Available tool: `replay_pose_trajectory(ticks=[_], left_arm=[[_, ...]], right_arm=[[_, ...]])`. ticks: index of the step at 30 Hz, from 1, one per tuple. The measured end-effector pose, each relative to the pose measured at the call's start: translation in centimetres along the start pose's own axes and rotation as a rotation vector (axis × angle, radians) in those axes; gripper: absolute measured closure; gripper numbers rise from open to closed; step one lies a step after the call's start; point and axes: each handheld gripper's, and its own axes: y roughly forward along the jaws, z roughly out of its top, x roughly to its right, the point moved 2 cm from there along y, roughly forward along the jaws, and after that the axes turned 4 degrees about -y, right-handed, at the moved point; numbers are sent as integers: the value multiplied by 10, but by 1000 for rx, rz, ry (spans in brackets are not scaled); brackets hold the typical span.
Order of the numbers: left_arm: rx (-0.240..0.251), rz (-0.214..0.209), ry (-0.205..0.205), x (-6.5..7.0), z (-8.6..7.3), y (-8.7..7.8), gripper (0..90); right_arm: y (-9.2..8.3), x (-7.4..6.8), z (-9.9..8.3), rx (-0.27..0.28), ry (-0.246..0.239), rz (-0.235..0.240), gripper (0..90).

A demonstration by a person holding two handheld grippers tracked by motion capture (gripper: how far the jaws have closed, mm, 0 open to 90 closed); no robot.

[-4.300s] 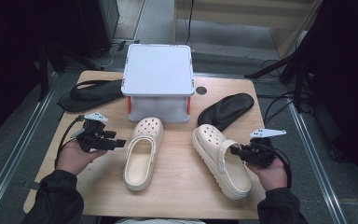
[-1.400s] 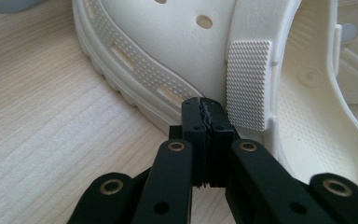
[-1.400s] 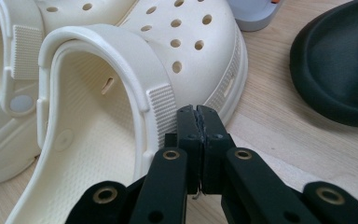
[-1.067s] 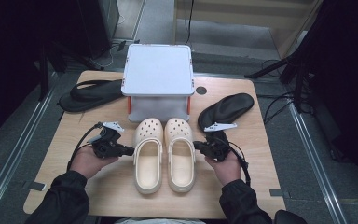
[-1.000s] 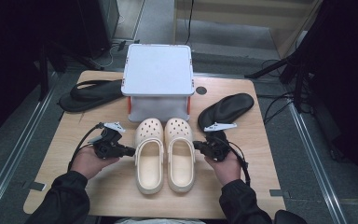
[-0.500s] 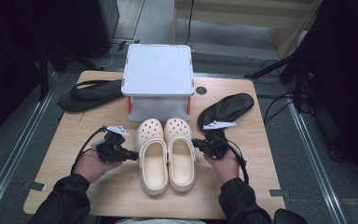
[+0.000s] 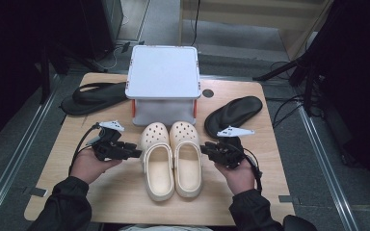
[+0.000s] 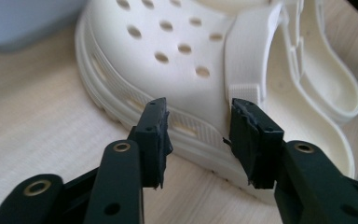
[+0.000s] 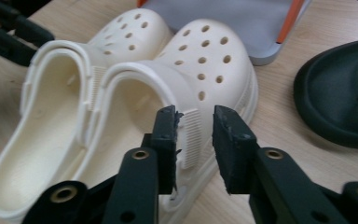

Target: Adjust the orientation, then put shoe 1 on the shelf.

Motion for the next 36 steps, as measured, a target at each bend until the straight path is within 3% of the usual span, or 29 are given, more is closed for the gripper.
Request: replay_pose_trajectory(ticks=[2,5,10,11,15,18,26,36], left_arm=[[26,6,-2,-1,4,-5,528],[26,13,-23,-4,11,-10,487],[26,32,-10,-7,23,-17,500],[21,30,-12,-6,25,-18,525],[26,23,-1,-6,37,-24,781],[10,17,5,-8,44,-25,885],[35,-3,13,-11,73,-35,900],[58,5,26,-19,104,-41,900]], right_arm=[[-4,-5,0,5,5,17,647],[-8,-11,0,15,-1,26,606],[-14,-21,-1,16,-7,47,595],[-16,-24,-1,15,-6,52,595],[-15,-31,-4,6,-9,65,596],[-10,-36,-7,-11,-11,76,597],[1,-46,-9,-38,-29,97,590],[9,-51,-11,-53,-34,105,589]])
